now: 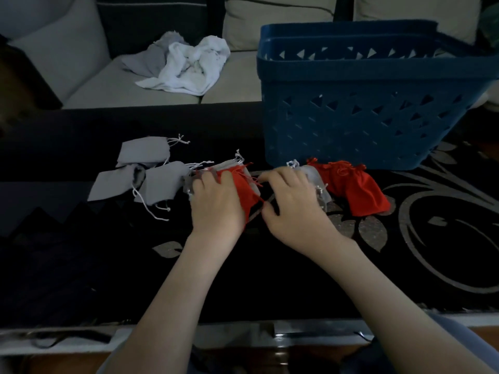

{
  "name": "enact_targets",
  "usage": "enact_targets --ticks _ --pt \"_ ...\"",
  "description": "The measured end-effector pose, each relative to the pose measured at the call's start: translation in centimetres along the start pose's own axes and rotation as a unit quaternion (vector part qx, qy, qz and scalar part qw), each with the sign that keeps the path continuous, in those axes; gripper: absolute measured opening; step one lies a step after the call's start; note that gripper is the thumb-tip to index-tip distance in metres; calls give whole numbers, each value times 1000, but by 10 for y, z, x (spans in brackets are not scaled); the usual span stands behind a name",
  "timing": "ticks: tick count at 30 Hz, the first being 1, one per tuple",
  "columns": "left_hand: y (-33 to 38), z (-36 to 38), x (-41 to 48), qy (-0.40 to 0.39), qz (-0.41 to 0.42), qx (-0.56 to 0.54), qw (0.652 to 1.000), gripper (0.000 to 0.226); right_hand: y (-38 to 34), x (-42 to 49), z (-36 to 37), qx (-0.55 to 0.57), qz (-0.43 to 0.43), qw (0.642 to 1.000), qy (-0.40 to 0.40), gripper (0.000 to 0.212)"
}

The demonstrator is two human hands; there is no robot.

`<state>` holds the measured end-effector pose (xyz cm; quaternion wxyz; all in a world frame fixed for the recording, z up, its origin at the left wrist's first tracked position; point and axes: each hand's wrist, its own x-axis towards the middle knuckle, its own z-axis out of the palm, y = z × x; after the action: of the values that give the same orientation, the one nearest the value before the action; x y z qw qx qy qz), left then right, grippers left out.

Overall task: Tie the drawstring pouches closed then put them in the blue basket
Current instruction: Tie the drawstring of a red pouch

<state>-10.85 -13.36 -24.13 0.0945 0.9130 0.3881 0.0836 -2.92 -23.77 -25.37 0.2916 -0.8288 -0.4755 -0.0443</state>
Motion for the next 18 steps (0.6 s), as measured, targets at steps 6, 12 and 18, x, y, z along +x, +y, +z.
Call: enact_targets --ticks 6,12,18 --pt "-26 -2 7 -80 -41 -75 993 39 -16 -2 22 101 36 986 -128 52" --pt "-36 -13 6 -139 -108 -363 915 23 -21 -2 21 304 199 929 -64 64" --pt "-32 -22 1 -167 -100 -539 820 11 -21 5 8 567 328 754 -45 14"
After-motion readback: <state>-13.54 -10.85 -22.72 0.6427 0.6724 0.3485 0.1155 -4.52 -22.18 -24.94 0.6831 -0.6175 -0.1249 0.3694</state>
